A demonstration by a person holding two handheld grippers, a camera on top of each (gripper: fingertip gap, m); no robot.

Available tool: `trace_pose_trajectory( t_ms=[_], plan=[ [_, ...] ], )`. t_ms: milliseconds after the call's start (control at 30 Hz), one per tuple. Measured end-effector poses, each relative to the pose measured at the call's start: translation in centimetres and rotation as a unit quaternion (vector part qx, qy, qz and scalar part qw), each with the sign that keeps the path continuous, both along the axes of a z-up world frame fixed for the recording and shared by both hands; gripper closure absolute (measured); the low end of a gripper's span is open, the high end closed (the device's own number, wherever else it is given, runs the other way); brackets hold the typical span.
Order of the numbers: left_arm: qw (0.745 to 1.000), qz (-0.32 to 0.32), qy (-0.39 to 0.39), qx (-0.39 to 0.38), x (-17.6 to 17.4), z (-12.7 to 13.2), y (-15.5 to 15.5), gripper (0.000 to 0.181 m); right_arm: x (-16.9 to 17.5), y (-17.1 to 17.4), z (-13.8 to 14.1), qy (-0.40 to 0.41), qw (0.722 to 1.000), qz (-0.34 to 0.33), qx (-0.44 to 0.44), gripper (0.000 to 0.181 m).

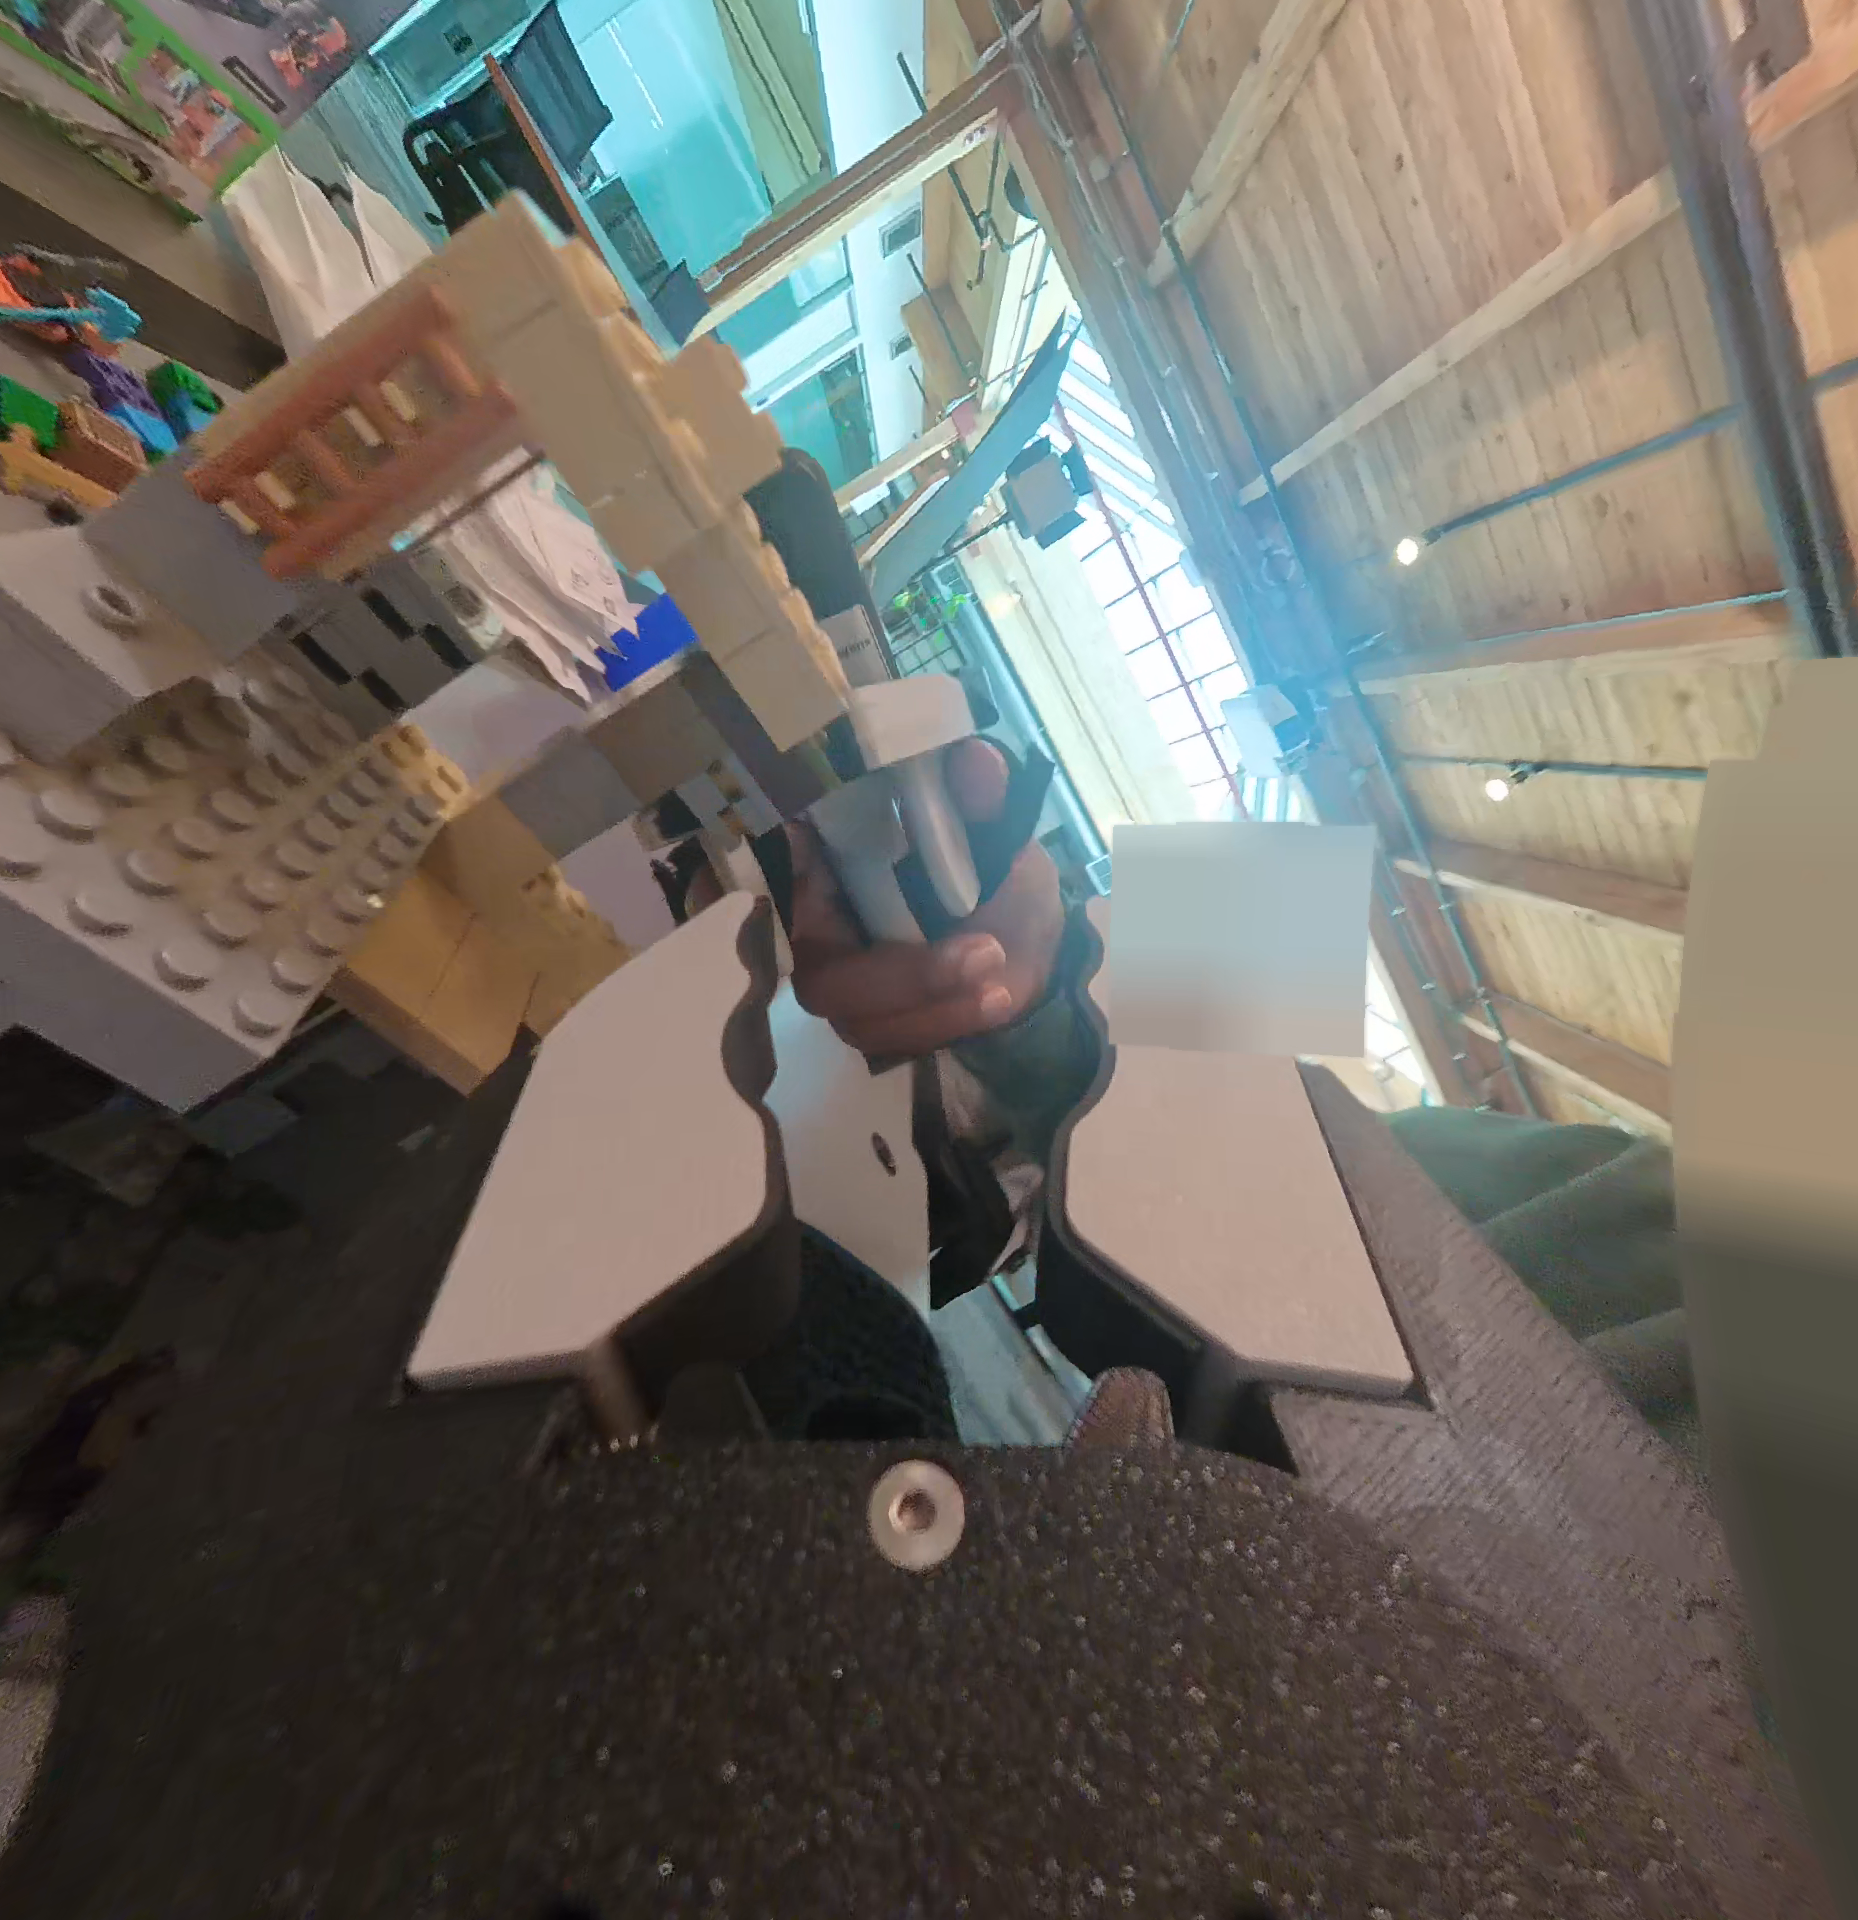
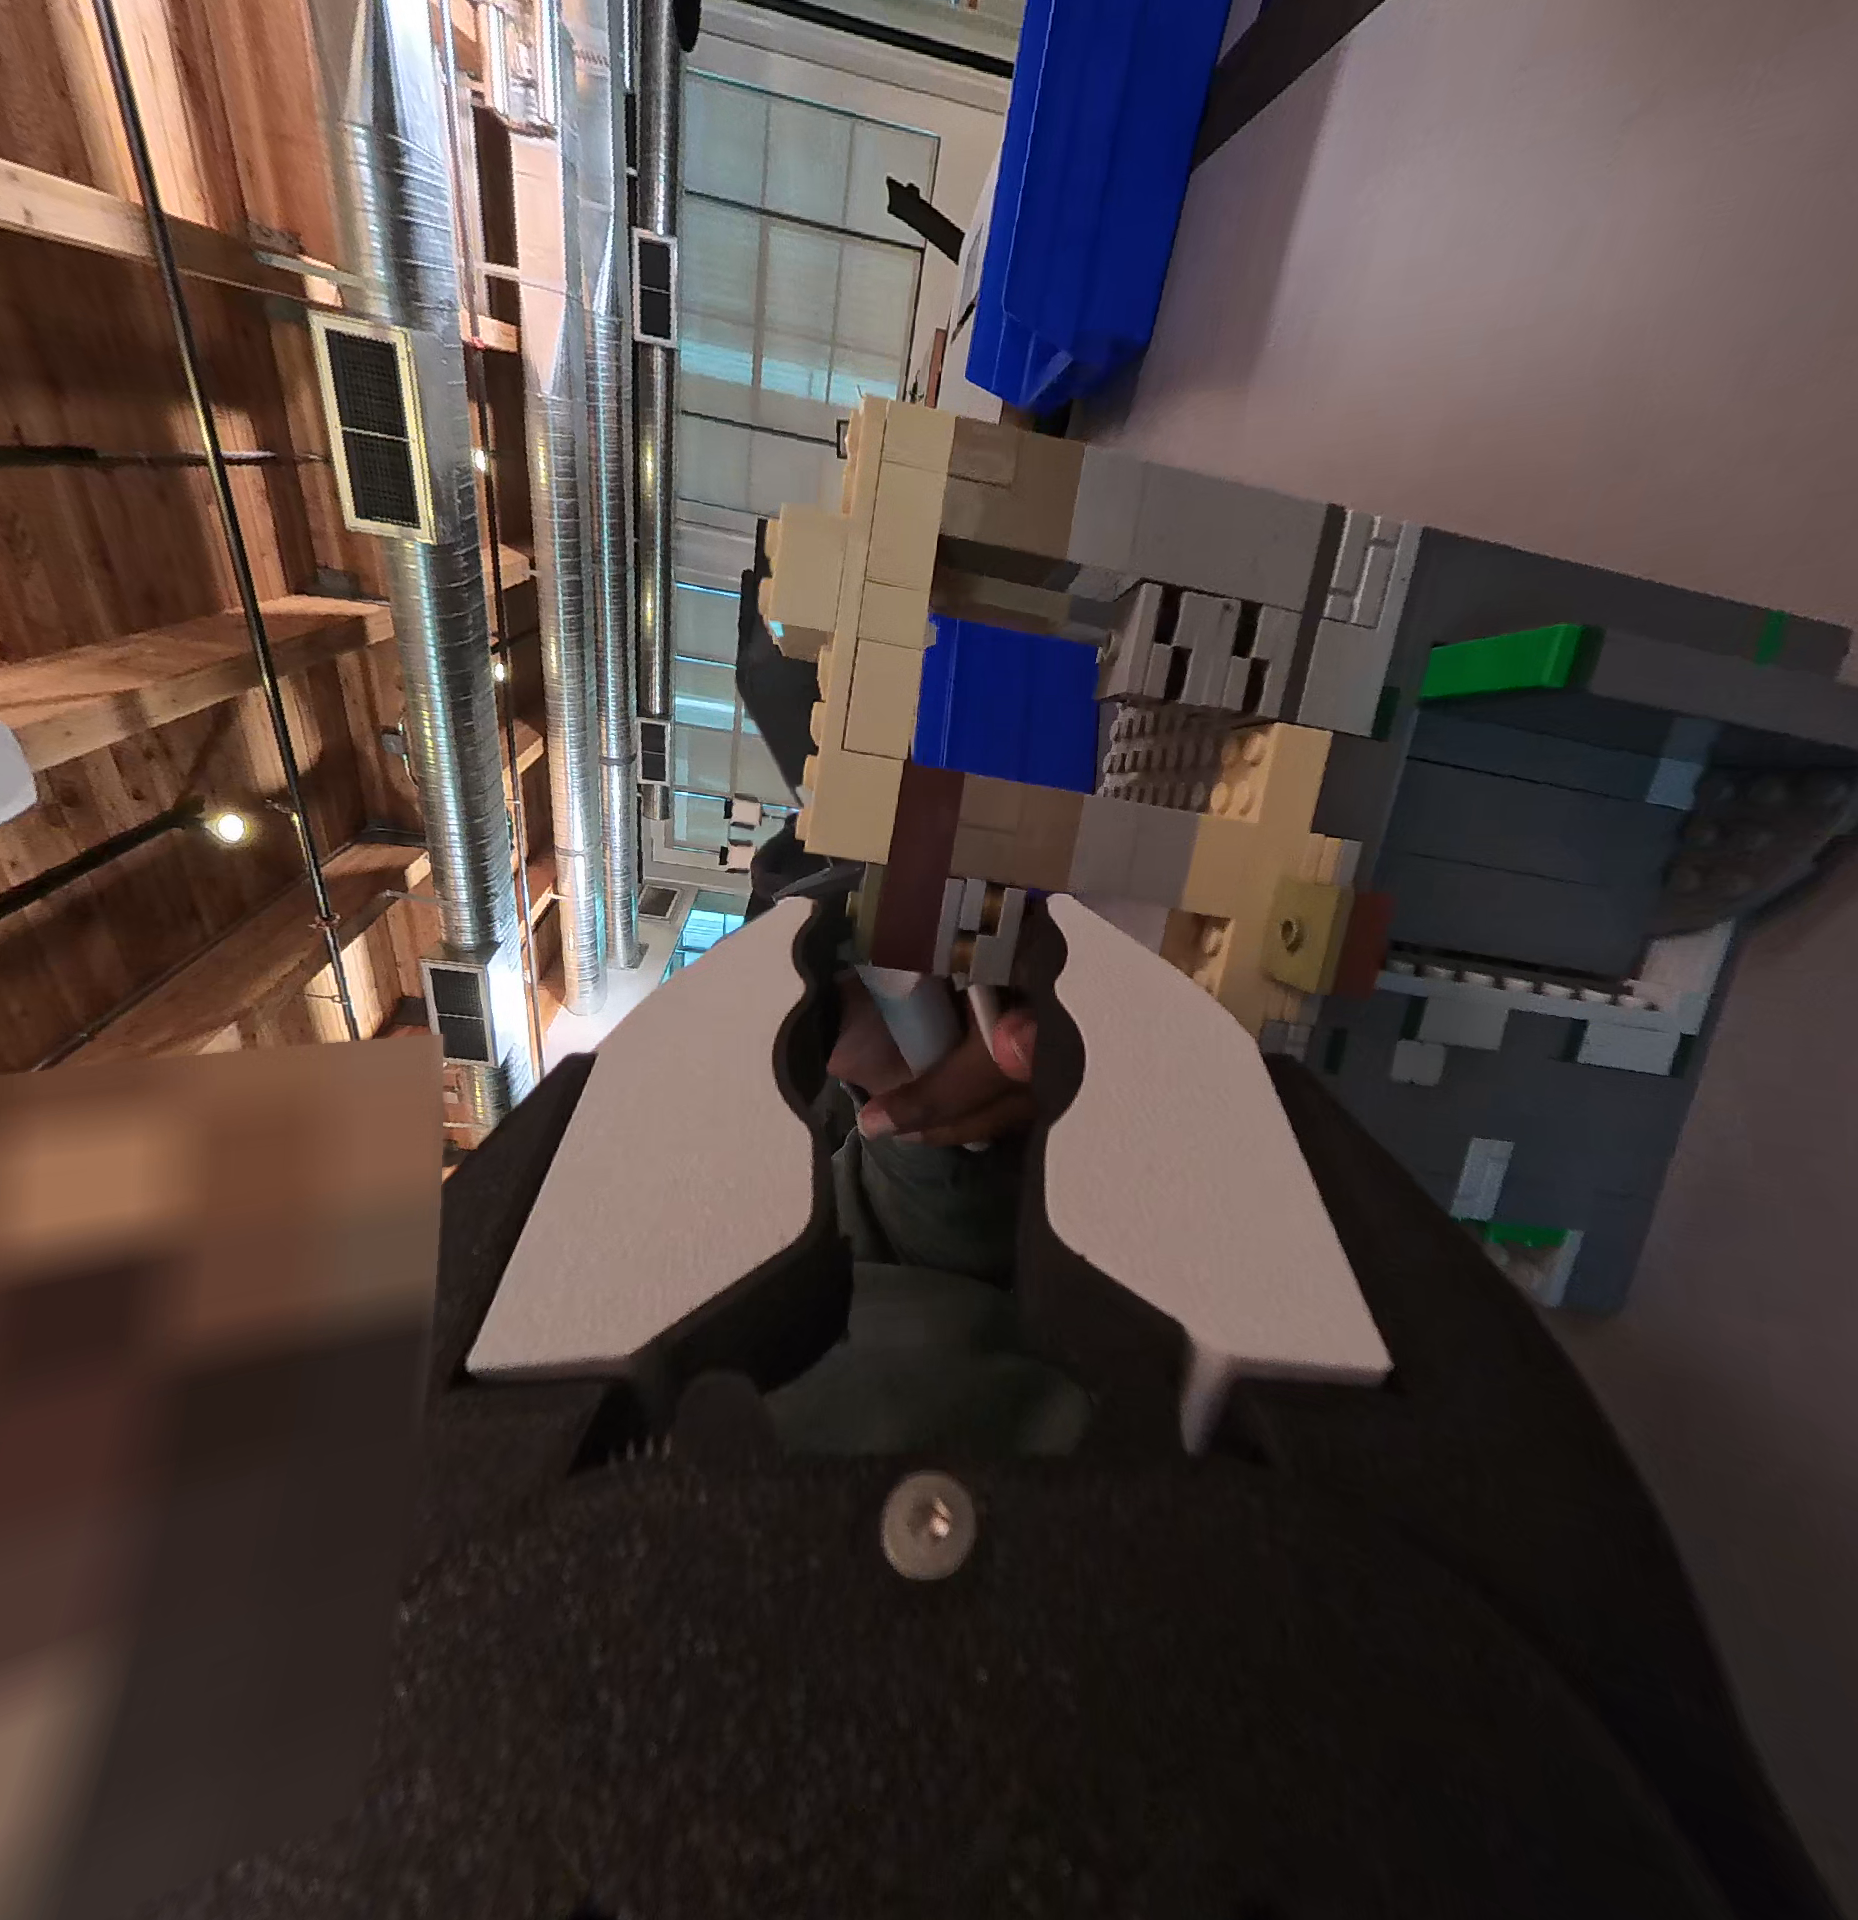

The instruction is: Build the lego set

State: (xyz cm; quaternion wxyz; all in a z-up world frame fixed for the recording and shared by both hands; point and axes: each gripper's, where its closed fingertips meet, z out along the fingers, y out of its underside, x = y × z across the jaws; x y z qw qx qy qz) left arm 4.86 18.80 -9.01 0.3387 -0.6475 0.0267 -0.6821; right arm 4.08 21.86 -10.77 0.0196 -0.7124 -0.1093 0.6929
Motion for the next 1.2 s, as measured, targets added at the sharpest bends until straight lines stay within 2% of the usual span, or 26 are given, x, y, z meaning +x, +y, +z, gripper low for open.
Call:
trace_pose_trajectory(
  t_ms=[233, 367, 833, 867, 900, 1000, 1133, 1200],
  plan=[
    [0.992, -0.001, 0.104, 0.065, -1.0, -0.9, -2.3, 0.137, -1.0, 0.3, -0.2, 0.009, 1.0, -0.006, -0.015, 0.151],
    [0.986, 0.019, 0.142, 0.084, -2.4, -2.0, -2.6, 0.138, -1.5, 0.8, -0.1, 0.019, 0.999, -0.019, -0.022, 0.152],
    [0.979, 0.023, 0.168, 0.115, -2.4, -3.4, -2.9, 0.139, -1.4, 0.8, 0.1, 0.048, 0.998, -0.041, -0.013, 0.151],
    [0.976, 0.029, 0.176, 0.126, -2.5, -3.3, -2.9, 0.138, -1.1, 0.6, 0.2, 0.051, 0.998, -0.039, 0.002, 0.147],
    [0.972, 0.037, 0.185, 0.141, -2.7, -3.1, -2.8, 0.138, -0.8, 0.1, 0.2, 0.054, 0.998, -0.033, 0.021, 0.135],
    [0.954, 0.07, 0.223, 0.185, -3.2, -2.6, -2.5, 0.135, 1.1, -1.6, 0.4, 0.082, 0.993, -0.036, 0.081, 0.131],
    [0.928, 0.099, 0.276, 0.228, -3.5, -2.3, -2.5, 0.135, 4.6, -4.4, -0.9, 0.068, 0.976, -0.069, 0.192, 0.134],
    [0.912, 0.107, 0.31, 0.247, -3.5, -2.5, -2.4, 0.134, 6.3, -5.8, -1.4, 0.041, 0.953, -0.097, 0.285, 0.14]
  ],
)
